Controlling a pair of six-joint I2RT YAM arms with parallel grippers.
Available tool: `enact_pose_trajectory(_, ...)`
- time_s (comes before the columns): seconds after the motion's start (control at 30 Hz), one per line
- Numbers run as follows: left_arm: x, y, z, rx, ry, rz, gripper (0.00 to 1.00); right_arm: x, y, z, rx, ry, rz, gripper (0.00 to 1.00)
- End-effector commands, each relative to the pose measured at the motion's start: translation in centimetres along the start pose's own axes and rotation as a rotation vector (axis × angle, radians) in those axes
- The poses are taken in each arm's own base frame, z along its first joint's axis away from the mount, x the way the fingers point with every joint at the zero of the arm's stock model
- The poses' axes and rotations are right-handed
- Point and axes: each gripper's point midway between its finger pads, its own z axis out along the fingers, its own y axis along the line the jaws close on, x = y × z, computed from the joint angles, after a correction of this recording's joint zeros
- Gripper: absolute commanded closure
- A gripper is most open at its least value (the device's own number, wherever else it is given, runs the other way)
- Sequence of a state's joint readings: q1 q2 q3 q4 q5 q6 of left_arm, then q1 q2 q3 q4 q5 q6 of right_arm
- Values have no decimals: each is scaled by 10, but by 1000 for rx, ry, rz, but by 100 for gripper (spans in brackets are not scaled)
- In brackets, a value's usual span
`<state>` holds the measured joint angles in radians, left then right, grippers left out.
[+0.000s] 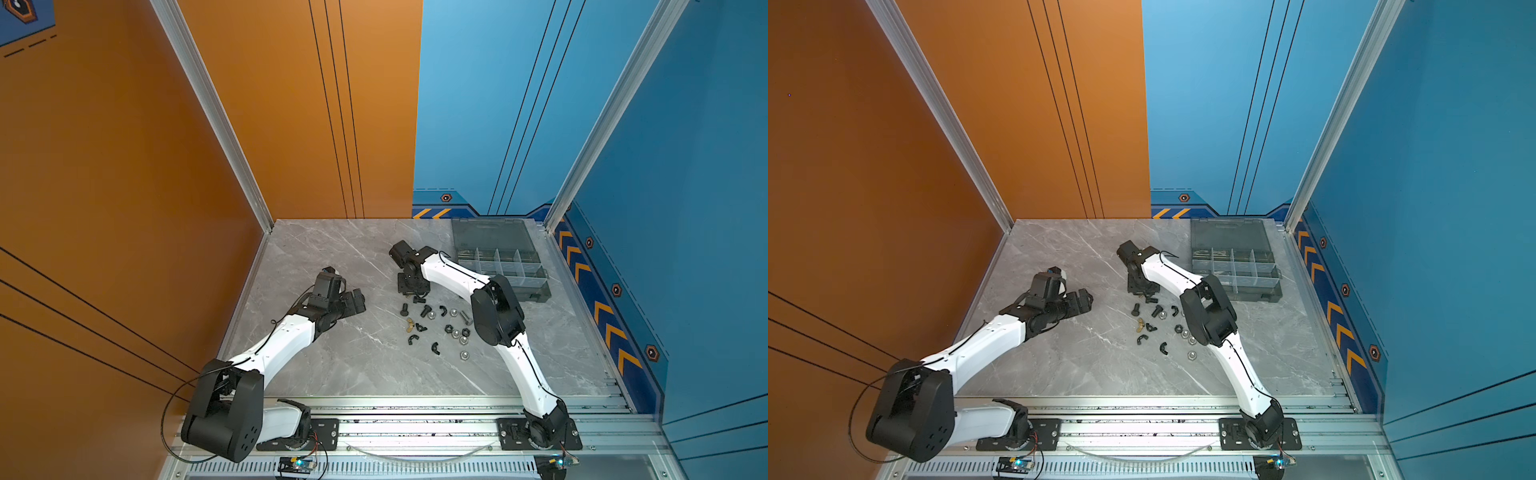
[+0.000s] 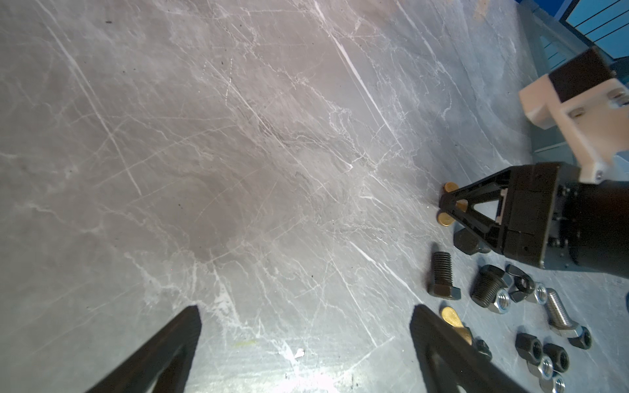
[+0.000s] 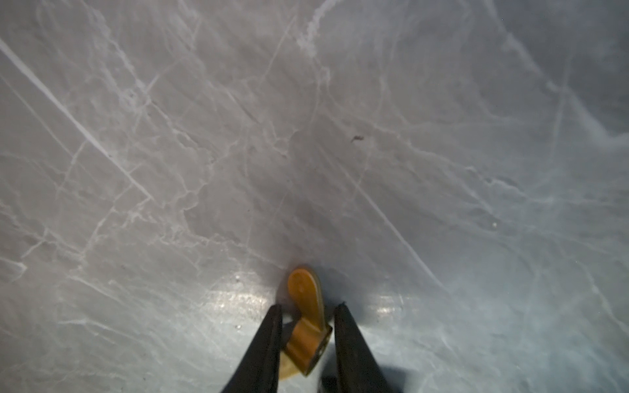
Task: Sort the screws and nuts into containers
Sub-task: Pick up the nut from the center of the table.
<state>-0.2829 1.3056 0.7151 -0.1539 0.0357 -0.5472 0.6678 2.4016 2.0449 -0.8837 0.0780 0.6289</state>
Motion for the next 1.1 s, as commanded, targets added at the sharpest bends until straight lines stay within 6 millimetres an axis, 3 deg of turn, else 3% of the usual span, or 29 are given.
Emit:
enact_pose_trajectory(0.0, -1, -5, -1, 9, 6, 20, 2, 11, -7, 11, 29, 50, 3, 75)
enact_pose_trajectory(0.2, -1, -6, -1, 10, 8, 20, 2, 14, -11, 15, 37, 64, 6, 82)
enact_pose_trajectory(0.4, 0, -5, -1, 8, 10, 19, 2, 13, -14, 14, 37, 67, 7, 100)
enact_pose_trajectory(0.53, 0, -5, -1, 9, 9, 18, 2, 9, -14, 10, 19, 53, 1, 100)
enact_pose_trajectory(0.8, -2, -14, -3, 58, 1, 19, 2, -19, 10, -29, -262, -55, 9, 100)
enact_pose_trajectory(0.93, -4, -28, -3, 126, 0, 20, 2, -32, -1, -57, -289, -96, 6, 100)
enact_pose_trajectory(1.03, -6, -41, -3, 185, -1, 12, 2, -41, -20, -79, -289, -130, 28, 100)
enact_pose_trajectory(1.07, -7, -46, -3, 209, -2, 12, 2, -36, -32, -78, -278, -117, 40, 100)
